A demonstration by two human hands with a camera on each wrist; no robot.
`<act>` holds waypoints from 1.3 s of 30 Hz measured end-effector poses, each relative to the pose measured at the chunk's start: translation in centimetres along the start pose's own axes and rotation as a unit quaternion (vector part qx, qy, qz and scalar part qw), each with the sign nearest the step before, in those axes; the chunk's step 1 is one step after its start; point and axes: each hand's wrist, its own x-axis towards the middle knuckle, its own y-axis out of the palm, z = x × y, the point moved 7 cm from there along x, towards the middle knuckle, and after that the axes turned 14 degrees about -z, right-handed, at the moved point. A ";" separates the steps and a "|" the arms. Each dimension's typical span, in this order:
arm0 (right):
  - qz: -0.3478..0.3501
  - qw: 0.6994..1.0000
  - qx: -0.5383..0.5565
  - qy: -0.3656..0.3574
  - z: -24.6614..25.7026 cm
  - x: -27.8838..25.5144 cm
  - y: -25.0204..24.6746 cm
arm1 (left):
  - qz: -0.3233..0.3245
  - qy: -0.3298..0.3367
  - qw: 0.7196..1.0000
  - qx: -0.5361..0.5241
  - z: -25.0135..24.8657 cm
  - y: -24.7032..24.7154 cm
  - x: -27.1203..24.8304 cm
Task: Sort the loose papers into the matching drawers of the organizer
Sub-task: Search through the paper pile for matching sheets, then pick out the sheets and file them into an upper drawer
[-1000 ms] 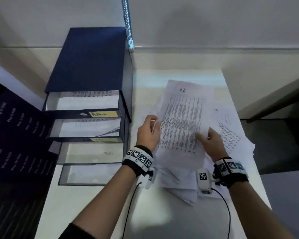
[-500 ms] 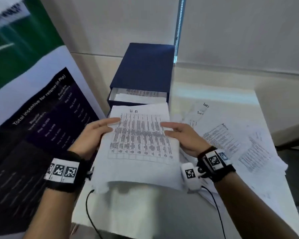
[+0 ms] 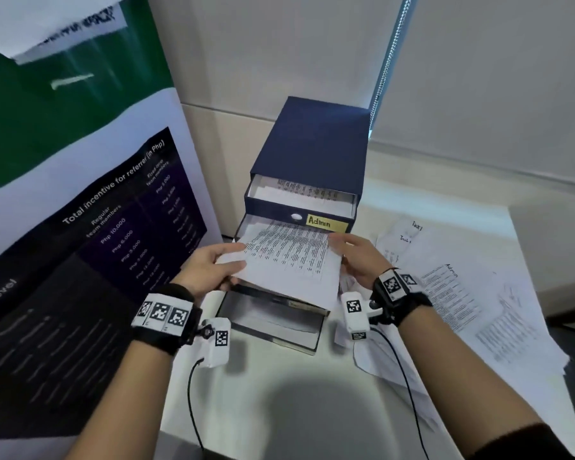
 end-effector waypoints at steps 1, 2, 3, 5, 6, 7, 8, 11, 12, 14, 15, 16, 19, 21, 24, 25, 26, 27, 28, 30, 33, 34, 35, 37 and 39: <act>0.039 0.999 -0.021 0.029 -0.5 -0.4 -0.2 | -0.015 0.008 1.000 -0.005 -0.1 0.5 0.7; 0.086 0.993 -0.046 0.063 -1.3 -1.1 -0.2 | -0.028 0.013 0.999 -0.011 -0.1 1.1 1.4; 0.127 0.986 -0.063 0.091 -2.0 -1.6 -0.4 | -0.043 0.016 0.999 -0.012 -0.1 1.6 2.2; 0.155 0.981 -0.041 0.106 -2.3 -2.0 -0.4 | -0.077 0.031 0.997 0.005 -0.4 2.8 3.8; 0.138 0.985 -0.027 0.099 -2.0 -1.7 -0.3 | -0.097 0.050 0.994 0.028 -0.5 3.4 4.6; 0.102 0.991 -0.014 0.083 -1.6 -0.8 -0.5 | -0.121 0.079 0.987 0.075 -0.9 3.9 5.1; 0.066 0.996 -0.006 0.065 -1.1 0.1 -0.8 | -0.150 0.118 0.971 0.145 -1.3 4.3 5.5; 0.009 0.999 0.020 0.042 -0.1 2.5 -0.8 | -0.209 0.263 0.885 0.323 -3.0 5.8 5.6; 0.015 0.999 0.025 0.041 0.1 2.7 -0.6 | -0.199 0.300 0.861 0.359 -3.3 6.8 5.5; 0.040 0.999 0.019 0.030 0.1 2.6 -0.2 | -0.121 0.336 0.837 0.415 -2.9 9.4 5.6; 0.042 0.999 0.015 0.017 -0.3 2.8 -0.6 | -0.074 0.335 0.830 0.439 -2.3 10.8 5.5; 0.028 0.999 0.016 0.005 -0.8 3.1 -1.5 | -0.042 0.323 0.821 0.468 -1.5 11.9 5.5; -0.087 0.996 0.013 0.011 -4.6 4.5 -7.7 | -0.046 0.304 0.793 0.527 -0.4 13.7 5.9; -0.200 0.978 -0.015 0.054 -8.9 5.2 -14.2 | -0.069 0.306 0.798 0.514 -1.1 14.6 5.9; -0.362 0.899 -0.199 0.144 -16.0 4.4 -24.4 | -0.038 0.384 0.842 0.377 -3.9 17.9 3.9; -0.389 0.864 -0.260 0.183 -17.9 3.9 -27.0 | -0.004 0.406 0.859 0.312 -5.0 19.5 2.5; -0.399 0.841 -0.296 0.217 -19.4 3.4 -28.7 | 0.040 0.416 0.874 0.250 -5.9 21.2 1.2; -0.399 0.830 -0.313 0.233 -20.5 3.3 -29.8 | 0.088 0.414 0.883 0.203 -6.5 23.0 -0.1; -0.396 0.832 -0.314 0.232 -20.9 3.4 -30.3 | 0.130 0.408 0.887 0.175 -6.8 25.0 -1.1; -0.388 0.855 -0.286 0.191 -21.2 4.3 -30.2 | 0.192 0.392 0.884 0.168 -5.7 28.8 -1.9; -0.433 0.870 -0.217 0.093 -20.1 5.3 -29.4 | 0.241 0.329 0.883 0.233 -1.1 33.6 -0.6; -0.444 0.873 -0.193 0.052 -19.3 5.4 -29.1 | 0.243 0.292 0.888 0.259 0.8 34.6 0.2; -0.440 0.881 -0.175 0.014 -18.7 5.5 -28.8 | 0.238 0.248 0.896 0.282 2.6 35.3 0.9; -0.379 0.906 -0.187 -0.018 -18.6 5.7 -28.4 | 0.206 0.164 0.910 0.319 5.8 35.9 2.4; -0.275 0.940 -0.198 0.025 -20.2 5.7 -28.5 | 0.170 0.122 0.914 0.348 8.2 36.3 3.5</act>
